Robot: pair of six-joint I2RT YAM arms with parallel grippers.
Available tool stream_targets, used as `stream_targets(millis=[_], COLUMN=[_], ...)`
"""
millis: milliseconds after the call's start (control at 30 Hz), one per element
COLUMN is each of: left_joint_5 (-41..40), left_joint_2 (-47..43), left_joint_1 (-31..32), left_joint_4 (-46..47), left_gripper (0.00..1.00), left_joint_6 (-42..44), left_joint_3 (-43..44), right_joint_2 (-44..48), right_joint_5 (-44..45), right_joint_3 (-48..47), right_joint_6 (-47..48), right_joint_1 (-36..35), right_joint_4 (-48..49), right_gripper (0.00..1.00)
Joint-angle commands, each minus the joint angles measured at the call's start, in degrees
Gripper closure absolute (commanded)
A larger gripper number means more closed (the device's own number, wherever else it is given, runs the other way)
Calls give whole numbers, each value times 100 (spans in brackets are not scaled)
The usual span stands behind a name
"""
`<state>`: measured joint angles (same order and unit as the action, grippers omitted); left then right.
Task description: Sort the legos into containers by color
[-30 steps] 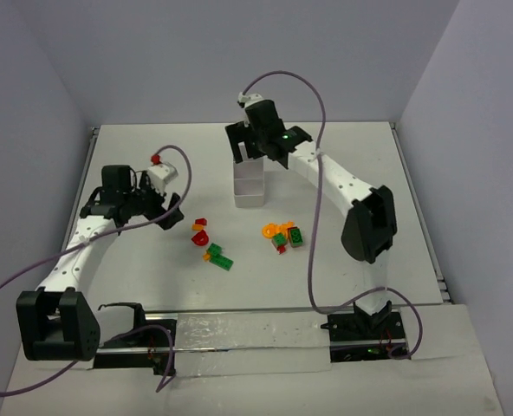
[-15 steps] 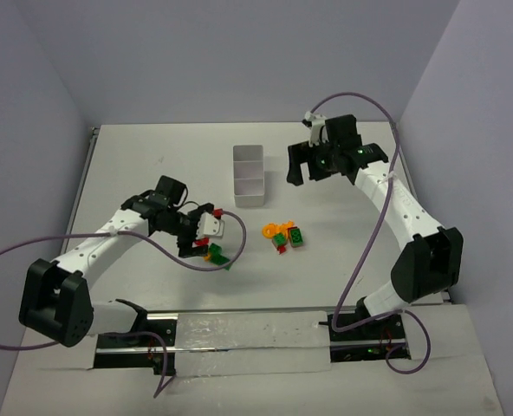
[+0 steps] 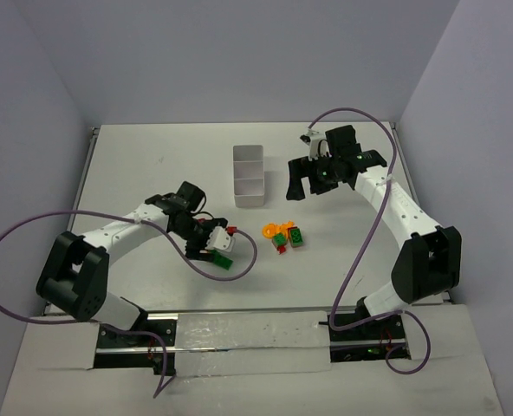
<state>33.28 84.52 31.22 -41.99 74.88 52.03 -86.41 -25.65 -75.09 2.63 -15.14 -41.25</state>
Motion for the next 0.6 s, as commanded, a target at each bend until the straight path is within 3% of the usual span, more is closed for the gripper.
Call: stream_targets(millis=[0, 567], left_joint_5=[-119, -226], left_joint_2=[237, 900], left_joint_1=[42, 69], left_joint_4=[303, 166], left_gripper=[25, 40], left_joint_6=[288, 421], left_joint_3=[325, 563], right_joint_2=[135, 2], right_joint_5=[-255, -484], right_joint_3=[-112, -103], right_joint_6=[35, 27], right_joint_1=[46, 55], right_joint_4=[3, -32], right_gripper=[0, 0])
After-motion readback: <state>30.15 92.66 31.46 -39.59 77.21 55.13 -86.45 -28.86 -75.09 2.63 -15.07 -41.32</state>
